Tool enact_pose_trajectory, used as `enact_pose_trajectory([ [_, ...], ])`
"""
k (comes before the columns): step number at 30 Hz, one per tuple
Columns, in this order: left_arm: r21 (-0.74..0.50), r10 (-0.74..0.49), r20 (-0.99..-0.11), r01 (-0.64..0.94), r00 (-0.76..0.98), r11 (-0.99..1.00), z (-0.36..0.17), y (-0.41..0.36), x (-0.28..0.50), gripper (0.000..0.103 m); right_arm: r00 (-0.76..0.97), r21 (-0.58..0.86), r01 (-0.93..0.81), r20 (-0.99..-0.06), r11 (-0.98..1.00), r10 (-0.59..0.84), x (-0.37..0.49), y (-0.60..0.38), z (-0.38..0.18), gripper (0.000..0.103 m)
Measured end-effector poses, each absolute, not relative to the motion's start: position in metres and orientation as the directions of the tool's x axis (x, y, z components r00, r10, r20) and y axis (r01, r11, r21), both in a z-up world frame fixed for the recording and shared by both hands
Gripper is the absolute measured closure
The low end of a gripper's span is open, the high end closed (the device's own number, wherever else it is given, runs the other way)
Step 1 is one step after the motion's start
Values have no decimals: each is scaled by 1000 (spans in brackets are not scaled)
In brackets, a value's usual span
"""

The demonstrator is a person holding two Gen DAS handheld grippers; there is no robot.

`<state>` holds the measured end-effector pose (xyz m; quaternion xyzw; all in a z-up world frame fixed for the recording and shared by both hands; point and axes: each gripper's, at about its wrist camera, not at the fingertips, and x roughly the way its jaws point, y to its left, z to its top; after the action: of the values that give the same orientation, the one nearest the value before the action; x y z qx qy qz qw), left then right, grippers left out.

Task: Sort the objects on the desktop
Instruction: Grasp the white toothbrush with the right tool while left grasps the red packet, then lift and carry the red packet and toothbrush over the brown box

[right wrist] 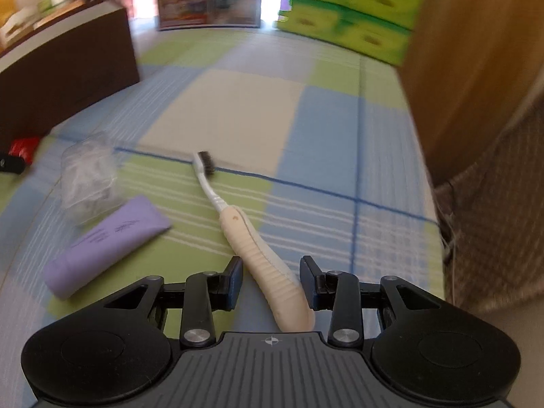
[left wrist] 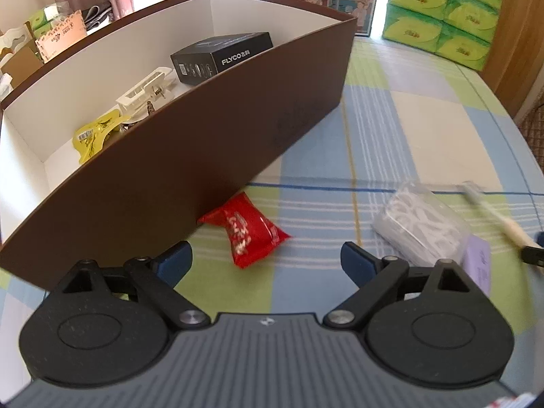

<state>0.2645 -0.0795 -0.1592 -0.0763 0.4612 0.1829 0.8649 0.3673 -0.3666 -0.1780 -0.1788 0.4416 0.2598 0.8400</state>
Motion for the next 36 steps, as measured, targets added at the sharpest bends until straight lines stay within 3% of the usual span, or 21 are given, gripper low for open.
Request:
enact_pose_trajectory([
  [9,99,351,-802,-471,484,876,-179,-76,288,40,477,-65,-574,-837,816,269,370,-370,-177,69],
  [11,109,363,-800,-480,477,871,-183,-75,290,56,474,-69,-580,-839,812,267,370,-370,-179,69],
  [14,91,339,-805,-464,487,881,-186,-72,286,70,470,-66,-582,-841,811,269,370,-370,-179,69],
  [28,13,169,-865,-315,473,949,-176,-72,220,73,467,-65,-656,-818,752,336,374,-362,-184,68],
  [33,-2,159,-872,-327,463,945,-174,-74,210,66,454,-76,-716,-806,694,380,383,-349,-189,68],
  [36,1,162,-868,-324,469,946,-172,-76,208,57,448,-78,-728,-806,681,387,385,-342,-191,68],
])
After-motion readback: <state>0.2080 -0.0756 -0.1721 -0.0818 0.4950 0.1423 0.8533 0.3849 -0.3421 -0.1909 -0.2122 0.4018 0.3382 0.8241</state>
